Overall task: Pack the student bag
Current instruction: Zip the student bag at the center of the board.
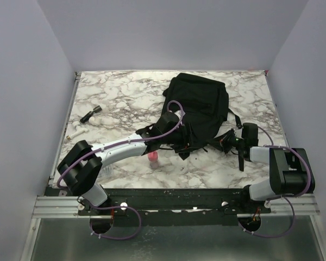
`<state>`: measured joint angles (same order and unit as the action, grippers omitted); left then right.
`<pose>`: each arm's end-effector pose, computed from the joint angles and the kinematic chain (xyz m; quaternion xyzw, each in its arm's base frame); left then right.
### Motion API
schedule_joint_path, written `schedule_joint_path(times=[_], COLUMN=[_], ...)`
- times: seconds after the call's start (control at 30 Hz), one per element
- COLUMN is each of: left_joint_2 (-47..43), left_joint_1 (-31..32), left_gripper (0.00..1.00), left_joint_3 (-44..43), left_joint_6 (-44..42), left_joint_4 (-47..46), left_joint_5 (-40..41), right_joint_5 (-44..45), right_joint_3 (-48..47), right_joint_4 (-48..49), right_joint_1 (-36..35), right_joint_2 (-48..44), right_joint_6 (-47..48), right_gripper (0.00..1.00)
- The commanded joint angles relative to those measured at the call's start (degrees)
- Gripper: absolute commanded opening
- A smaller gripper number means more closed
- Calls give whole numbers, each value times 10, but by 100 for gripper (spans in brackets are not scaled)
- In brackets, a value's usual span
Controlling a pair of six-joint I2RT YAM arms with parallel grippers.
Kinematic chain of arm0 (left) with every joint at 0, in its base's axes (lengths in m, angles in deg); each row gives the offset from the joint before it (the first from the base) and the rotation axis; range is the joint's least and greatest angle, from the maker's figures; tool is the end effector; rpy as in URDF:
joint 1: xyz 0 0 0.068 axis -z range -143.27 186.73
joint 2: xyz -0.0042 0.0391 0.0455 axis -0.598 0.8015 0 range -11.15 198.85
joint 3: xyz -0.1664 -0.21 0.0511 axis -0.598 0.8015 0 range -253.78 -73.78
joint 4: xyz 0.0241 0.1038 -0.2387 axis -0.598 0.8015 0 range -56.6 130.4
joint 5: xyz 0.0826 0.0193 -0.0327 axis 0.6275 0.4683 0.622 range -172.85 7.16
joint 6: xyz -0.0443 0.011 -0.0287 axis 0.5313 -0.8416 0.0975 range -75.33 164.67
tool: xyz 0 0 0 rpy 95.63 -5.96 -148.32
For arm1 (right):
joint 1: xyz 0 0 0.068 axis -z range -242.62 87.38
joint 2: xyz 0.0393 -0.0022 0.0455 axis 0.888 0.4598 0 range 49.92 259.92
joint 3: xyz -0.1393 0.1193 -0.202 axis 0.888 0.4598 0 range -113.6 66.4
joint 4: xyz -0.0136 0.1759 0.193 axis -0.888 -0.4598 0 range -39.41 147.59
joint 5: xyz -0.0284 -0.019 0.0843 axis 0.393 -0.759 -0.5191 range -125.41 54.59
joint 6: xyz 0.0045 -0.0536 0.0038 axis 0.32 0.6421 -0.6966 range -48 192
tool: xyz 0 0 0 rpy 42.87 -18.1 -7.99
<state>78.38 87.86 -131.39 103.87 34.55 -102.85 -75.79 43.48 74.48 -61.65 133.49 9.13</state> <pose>0.2085 -0.2783 0.2402 0.0216 0.8694 -0.4725 0.1427 0.2363 0.0189 0.1217 0.3414 0.8043 0.4618 0.1528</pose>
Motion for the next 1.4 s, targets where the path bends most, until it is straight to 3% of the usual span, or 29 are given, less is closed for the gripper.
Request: schedule_joint_path(times=[0.0,0.17,0.37,0.67,0.9,1.37], left_joint_2=[16,62,106,105,130,173], left_joint_1=[-12,-13,-8,20,45,72], left_gripper=[69,69,57,53,59,35], left_joint_3=[8,-4,-18,-34,-57,-110], left_joint_6=[163,197,208,183,203,200], left_joint_4=[-34,-33,-45,-51,-52,-52], left_joint_5=[12,18,48,178,214,263], right_joint_5=[-42,-41,-26,30,75,143], right_joint_3=[33,53,33,20,25,21], right_joint_4=[135,176,115,8,-31,-110], right_joint_1=[-1,-3,-7,-29,-38,-45], right_joint_2=[-10,-27,-54,-100,-142,-216], right_joint_6=[-91,-138,-142,-134,-161,-165], right_gripper=[1,1,1,1,1,1])
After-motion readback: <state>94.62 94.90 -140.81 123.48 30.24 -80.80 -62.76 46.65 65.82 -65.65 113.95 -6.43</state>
